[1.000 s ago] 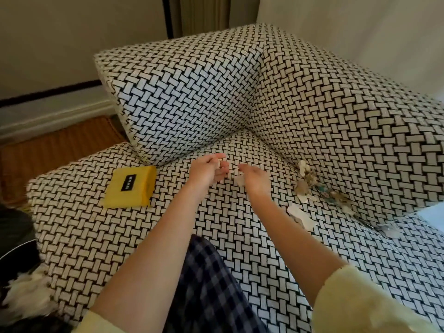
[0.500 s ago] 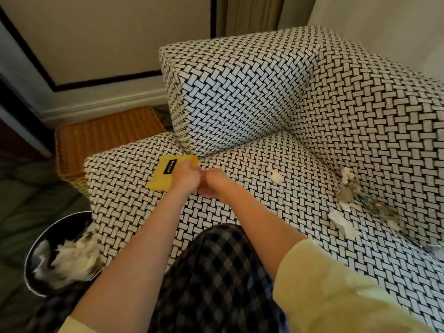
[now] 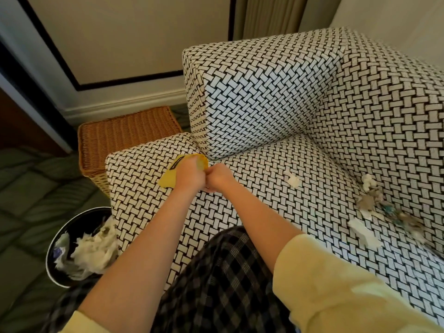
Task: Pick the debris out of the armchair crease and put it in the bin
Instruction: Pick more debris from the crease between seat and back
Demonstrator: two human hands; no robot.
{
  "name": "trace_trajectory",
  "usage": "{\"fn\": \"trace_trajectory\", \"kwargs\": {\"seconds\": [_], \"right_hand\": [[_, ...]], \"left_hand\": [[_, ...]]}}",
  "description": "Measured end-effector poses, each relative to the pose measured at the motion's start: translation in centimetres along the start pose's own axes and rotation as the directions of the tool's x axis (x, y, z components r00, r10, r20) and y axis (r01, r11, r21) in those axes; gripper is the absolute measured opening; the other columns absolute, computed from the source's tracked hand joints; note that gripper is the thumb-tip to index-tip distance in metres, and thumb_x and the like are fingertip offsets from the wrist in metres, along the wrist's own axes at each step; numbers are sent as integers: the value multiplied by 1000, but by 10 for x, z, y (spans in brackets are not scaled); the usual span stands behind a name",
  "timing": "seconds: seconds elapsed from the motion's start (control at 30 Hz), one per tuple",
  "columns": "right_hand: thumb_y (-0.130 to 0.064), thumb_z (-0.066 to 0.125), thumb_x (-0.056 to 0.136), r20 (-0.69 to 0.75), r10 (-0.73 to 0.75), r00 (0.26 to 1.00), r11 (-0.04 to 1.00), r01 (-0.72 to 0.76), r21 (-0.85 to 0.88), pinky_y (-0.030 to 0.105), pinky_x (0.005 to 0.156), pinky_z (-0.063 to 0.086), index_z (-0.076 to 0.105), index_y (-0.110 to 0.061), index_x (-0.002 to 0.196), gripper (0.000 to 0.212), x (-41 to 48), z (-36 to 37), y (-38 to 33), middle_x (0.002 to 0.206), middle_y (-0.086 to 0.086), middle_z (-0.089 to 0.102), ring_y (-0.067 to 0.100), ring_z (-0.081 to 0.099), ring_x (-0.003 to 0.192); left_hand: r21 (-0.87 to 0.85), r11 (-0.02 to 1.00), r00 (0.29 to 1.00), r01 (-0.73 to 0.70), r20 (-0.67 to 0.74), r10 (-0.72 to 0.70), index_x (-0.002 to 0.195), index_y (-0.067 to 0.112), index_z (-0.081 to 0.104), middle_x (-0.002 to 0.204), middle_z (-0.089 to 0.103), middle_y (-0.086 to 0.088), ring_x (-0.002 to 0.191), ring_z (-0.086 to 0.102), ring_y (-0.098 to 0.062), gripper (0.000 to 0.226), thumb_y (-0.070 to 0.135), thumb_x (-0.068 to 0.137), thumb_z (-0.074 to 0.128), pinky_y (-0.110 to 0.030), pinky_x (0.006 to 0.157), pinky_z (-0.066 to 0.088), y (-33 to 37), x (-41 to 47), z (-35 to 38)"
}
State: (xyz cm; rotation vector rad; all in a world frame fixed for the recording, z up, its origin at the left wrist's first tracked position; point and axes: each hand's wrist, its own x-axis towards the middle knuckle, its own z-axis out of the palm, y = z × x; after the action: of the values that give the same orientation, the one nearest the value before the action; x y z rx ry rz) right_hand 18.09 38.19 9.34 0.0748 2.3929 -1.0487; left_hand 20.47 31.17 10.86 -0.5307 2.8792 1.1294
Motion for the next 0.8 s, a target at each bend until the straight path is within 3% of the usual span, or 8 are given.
{"fn": "trace_trajectory", "kwargs": {"seconds": [0.2, 0.33, 0.4, 0.5, 0.57, 0.63, 0.7, 0.8], "right_hand": [[-7, 47, 88, -4, -127, 992, 987, 126, -96, 12, 49, 36, 46, -18, 57, 33, -8, -23, 18, 72, 4, 59, 23, 54, 82], [0, 48, 85, -111, -5, 994, 964, 35, 262, 36, 84, 53, 68, -13, 79, 24, -14, -50, 58, 77, 9, 64, 24, 59, 82], [1, 47, 84, -173, 42, 984, 932, 24, 362, 32, 74, 52, 65, -17, 72, 29, -19, -66, 75, 66, 2, 59, 20, 54, 73], [-5, 51, 85, -395, 26, 918, 976, 62, 209, 18, 61, 42, 68, -15, 100, 24, -21, -90, 96, 89, 1, 65, 15, 55, 83], [-5, 55, 84, -516, -25, 856, 999, 33, 5, 24, 79, 47, 60, -15, 114, 32, -20, -105, 110, 120, 6, 55, 19, 51, 108], [-4, 54, 85, -483, -119, 868, 955, -33, -295, 33, 98, 42, 47, -16, 130, 47, -19, -114, 129, 138, 7, 37, 23, 36, 127], [-1, 50, 87, -398, -163, 903, 907, -22, -421, 35, 101, 39, 39, -14, 136, 52, -20, -114, 145, 143, 8, 32, 26, 32, 131], [8, 44, 85, -364, -230, 903, 884, 37, -465, 30, 87, 44, 57, -7, 119, 39, -19, -110, 160, 123, 13, 51, 28, 50, 115]], "left_hand": [[-15, 996, 993, -92, 67, 92, 113, 8, 66, 121, 63, -8, 115, 55, -20, 38, -7, 86, 42, -26, 96, 40, 24, -11, 6], [-98, 987, 980, -123, 142, 136, 111, 14, 67, 123, 62, -1, 111, 56, -15, 36, -2, 91, 41, -23, 93, 40, 57, -19, 25], [-140, 984, 967, -108, 213, 137, 111, 16, 66, 117, 62, 4, 105, 54, -9, 35, -1, 91, 42, -22, 93, 38, 72, -22, 39], [-229, 971, 950, -75, 278, 139, 106, 15, 68, 111, 66, 1, 98, 59, -8, 32, -2, 91, 46, -24, 97, 44, 90, -25, 63], [-228, 972, 947, -58, 294, 126, 106, 14, 68, 113, 66, -3, 100, 62, -13, 33, -3, 90, 46, -27, 92, 50, 99, -26, 74], [-184, 982, 945, -31, 314, 88, 112, 14, 66, 123, 61, -5, 111, 58, -19, 38, -6, 88, 43, -33, 97, 47, 107, -26, 85], [-100, 994, 932, 49, 363, -9, 123, 13, 58, 134, 52, -7, 116, 54, -23, 41, -5, 90, 41, -34, 98, 46, 112, -30, 98], [-14, 986, 889, 168, 434, -145, 137, 7, 42, 139, 45, -12, 121, 49, -26, 42, 4, 95, 38, -30, 93, 44, 118, -41, 117]]}}
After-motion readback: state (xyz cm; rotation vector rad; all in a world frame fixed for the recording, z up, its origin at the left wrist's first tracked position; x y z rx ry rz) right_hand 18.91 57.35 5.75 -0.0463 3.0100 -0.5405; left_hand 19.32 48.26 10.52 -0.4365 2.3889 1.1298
